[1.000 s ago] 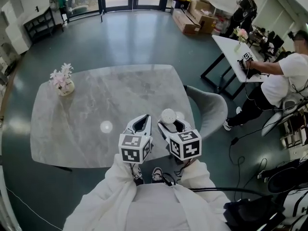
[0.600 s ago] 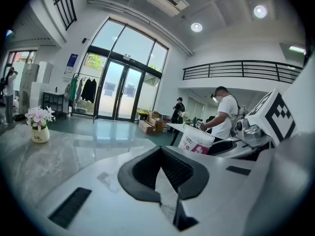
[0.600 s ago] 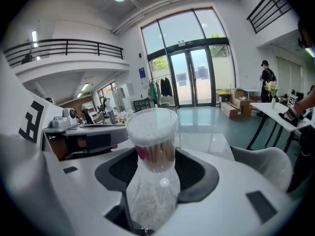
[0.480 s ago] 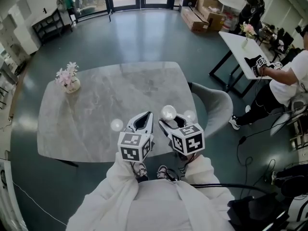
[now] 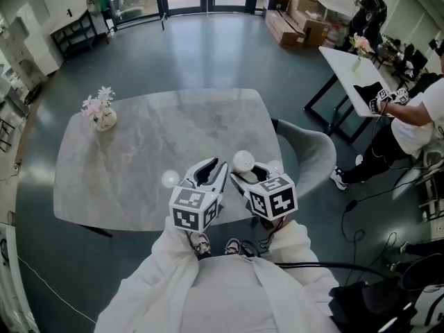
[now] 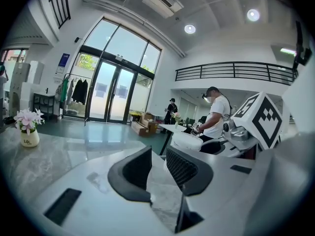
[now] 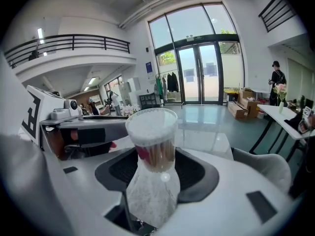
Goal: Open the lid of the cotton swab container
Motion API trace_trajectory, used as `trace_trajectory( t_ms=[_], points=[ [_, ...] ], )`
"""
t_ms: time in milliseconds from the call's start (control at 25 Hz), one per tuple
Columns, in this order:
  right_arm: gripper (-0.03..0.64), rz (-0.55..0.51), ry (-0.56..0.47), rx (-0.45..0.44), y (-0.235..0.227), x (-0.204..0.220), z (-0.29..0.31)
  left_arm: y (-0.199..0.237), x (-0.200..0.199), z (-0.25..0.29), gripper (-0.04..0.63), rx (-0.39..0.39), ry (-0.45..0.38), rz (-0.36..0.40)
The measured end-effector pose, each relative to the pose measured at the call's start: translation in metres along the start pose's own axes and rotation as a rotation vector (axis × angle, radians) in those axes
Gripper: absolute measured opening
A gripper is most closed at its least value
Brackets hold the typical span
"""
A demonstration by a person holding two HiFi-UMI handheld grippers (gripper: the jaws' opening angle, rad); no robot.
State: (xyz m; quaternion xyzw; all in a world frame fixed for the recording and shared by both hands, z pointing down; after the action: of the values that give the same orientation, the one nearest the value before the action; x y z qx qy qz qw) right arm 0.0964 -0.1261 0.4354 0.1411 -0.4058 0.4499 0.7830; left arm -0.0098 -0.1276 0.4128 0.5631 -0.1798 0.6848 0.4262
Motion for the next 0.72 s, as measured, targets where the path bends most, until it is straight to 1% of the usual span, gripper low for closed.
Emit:
trace_trajectory(
  t_ms=[160, 400, 520, 640, 680, 720],
  points=[
    [0.29, -0.002, 0.008, -0.008, -0.002, 0.004, 0.0, -0.003, 0.002, -0.001, 0.088, 0.019, -0.001, 0.004],
    [0.29, -0.024, 0.029, -0.029, -0.003, 0.005, 0.002, -0.014, 0.0, -0.002, 0.166, 0.091, 0.004, 0.05],
    [0.29, -0.057, 0.043, -0.049, -0.003, 0.004, 0.003, -0.018, -0.003, -0.003, 0.175, 0.143, 0.004, 0.1],
    [0.29, -0.082, 0.054, -0.079, -0.001, 0.002, 0.002, -0.021, -0.007, -0.005, 0.189, 0.193, 0.011, 0.178],
    [0.29, -0.093, 0.062, -0.086, 0.0, 0.002, 0.002, -0.022, -0.008, -0.005, 0.231, 0.212, 0.017, 0.204],
    [0.29, -0.105, 0.071, -0.092, 0.001, 0.002, 0.002, -0.023, -0.009, -0.006, 0.244, 0.229, 0.023, 0.225]
  ],
)
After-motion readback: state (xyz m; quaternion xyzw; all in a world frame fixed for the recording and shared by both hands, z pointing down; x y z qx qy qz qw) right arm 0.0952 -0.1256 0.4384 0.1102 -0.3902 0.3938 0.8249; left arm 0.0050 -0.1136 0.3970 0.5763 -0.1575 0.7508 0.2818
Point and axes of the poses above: the fingertips, and each gripper's own axes: z forward along the fingers, y to its left, x out of its underside, the point moved 5 cm from there along -z, backward along the fingers, and after that the axes turned 3 degrees about y, right-handed, at the moved point
